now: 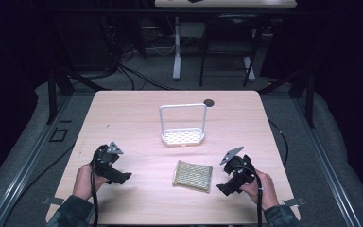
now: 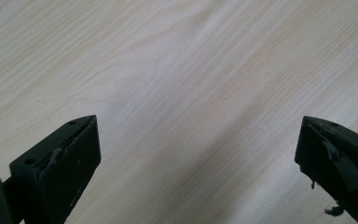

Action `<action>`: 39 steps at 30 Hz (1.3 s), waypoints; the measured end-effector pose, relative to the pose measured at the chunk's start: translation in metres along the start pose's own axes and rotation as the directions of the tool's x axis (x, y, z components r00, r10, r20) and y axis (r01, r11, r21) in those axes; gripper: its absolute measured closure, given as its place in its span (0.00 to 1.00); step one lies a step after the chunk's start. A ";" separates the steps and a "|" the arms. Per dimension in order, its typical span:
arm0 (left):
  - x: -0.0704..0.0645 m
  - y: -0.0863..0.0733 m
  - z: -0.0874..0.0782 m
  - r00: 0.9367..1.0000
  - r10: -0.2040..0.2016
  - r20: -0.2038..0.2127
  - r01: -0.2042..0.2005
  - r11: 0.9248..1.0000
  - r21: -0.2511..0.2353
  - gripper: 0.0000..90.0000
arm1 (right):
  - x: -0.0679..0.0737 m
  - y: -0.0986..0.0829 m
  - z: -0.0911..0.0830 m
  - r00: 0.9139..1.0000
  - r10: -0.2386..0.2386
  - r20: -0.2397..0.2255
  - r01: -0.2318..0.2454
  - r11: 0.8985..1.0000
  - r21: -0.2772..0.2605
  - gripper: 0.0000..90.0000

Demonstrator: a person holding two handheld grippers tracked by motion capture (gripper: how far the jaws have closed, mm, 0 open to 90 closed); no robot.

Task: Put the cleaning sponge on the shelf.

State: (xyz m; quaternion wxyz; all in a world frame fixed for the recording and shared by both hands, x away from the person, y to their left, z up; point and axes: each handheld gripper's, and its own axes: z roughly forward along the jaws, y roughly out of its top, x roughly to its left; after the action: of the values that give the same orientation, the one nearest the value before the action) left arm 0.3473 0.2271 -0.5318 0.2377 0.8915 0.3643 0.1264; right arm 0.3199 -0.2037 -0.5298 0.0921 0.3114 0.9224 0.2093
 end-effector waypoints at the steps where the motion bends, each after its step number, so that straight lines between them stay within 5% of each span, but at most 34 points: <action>1: 0.000 0.000 0.000 1.000 0.002 0.004 -0.002 1.000 0.001 0.00 | 0.002 0.002 0.000 1.000 -0.005 -0.007 0.005 1.000 -0.003 0.01; 12: -0.001 0.001 0.001 1.000 0.011 0.005 -0.011 1.000 0.010 0.00 | 0.014 0.031 0.009 0.992 -0.096 -0.087 0.093 0.995 -0.035 0.00; 28: -0.005 0.008 0.007 1.000 0.026 0.005 -0.026 0.999 0.020 0.01 | 0.018 0.070 0.051 0.964 -0.206 -0.168 0.216 0.975 0.045 0.00; 33: -0.006 0.008 0.008 1.000 0.030 0.008 -0.031 0.999 0.023 0.01 | 0.018 0.074 0.057 0.963 -0.205 -0.173 0.219 0.974 0.063 0.00; 39: -0.005 0.007 0.007 1.000 0.026 0.006 -0.026 0.999 0.020 0.01 | 0.015 0.072 0.060 0.970 -0.142 -0.196 0.159 0.985 0.070 0.08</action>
State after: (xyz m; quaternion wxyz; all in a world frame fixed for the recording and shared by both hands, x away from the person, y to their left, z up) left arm 0.3506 0.2163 -0.5340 0.2281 0.8989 0.3530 0.1235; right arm 0.3646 -0.1233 -0.5521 0.0056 0.2225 0.9560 0.1911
